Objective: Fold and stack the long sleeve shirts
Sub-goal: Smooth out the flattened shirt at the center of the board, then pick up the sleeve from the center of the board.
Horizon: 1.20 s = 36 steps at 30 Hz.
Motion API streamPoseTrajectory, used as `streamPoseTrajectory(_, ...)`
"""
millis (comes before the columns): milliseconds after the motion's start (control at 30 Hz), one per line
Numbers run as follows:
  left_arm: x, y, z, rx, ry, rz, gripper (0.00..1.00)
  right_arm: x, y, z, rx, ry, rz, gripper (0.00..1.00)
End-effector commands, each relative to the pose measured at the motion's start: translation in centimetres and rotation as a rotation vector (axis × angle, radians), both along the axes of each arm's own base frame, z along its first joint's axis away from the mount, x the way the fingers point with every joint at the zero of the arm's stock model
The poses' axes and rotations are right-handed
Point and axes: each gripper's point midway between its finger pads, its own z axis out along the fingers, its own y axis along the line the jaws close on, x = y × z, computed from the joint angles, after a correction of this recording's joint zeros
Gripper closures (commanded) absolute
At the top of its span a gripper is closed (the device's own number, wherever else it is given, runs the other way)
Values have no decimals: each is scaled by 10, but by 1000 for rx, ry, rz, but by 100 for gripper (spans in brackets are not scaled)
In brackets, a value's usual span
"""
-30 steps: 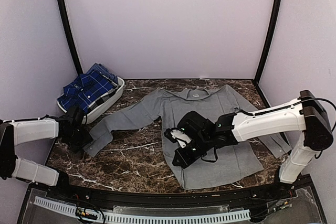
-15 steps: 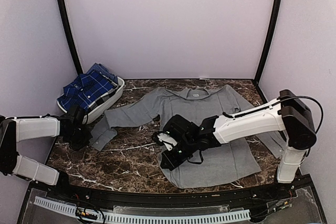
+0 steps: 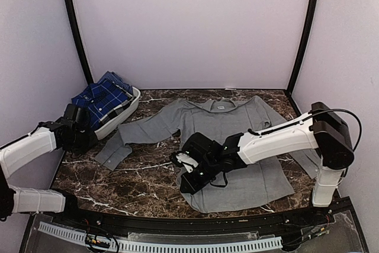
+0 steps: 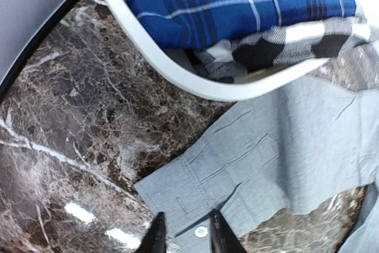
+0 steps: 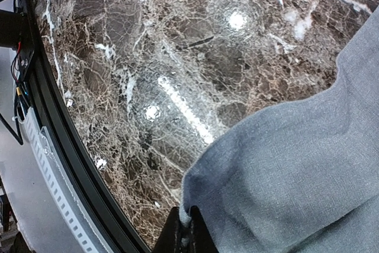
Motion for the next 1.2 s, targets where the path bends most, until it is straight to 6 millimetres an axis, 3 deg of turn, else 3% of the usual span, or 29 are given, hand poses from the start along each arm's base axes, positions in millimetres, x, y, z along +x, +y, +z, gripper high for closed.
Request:
streamPoseTrajectory(0, -7, -5, -34, 11, 110, -56, 62, 1, 14, 5, 27, -21, 10, 93)
streamPoseTrajectory(167, -5, -7, -65, 10, 172, -62, 39, 5, 19, 10, 40, -38, 10, 84)
streamPoseTrajectory(300, -1, -7, -78, 13, 183, -58, 30, 7, 19, 16, 48, -54, 7, 79)
streamPoseTrajectory(667, 1, -16, -103, 86, 254, -78, 31, 18, 22, 52, 100, -127, -25, 63)
streamPoseTrajectory(833, 3, -24, -108, 111, 293, -89, 45, 30, 21, 60, 86, -180, -53, 59)
streamPoseTrajectory(1000, 0, -27, -114, 135, 332, -80, 77, 44, 16, 67, 93, -203, -91, 57)
streamPoseTrajectory(1100, 3, -23, -98, 152, 303, -60, 94, 57, 8, 67, 86, -208, -134, 57)
streamPoseTrajectory(1167, 9, -21, -77, 168, 268, -57, 100, 68, 0, 64, 76, -212, -173, 55)
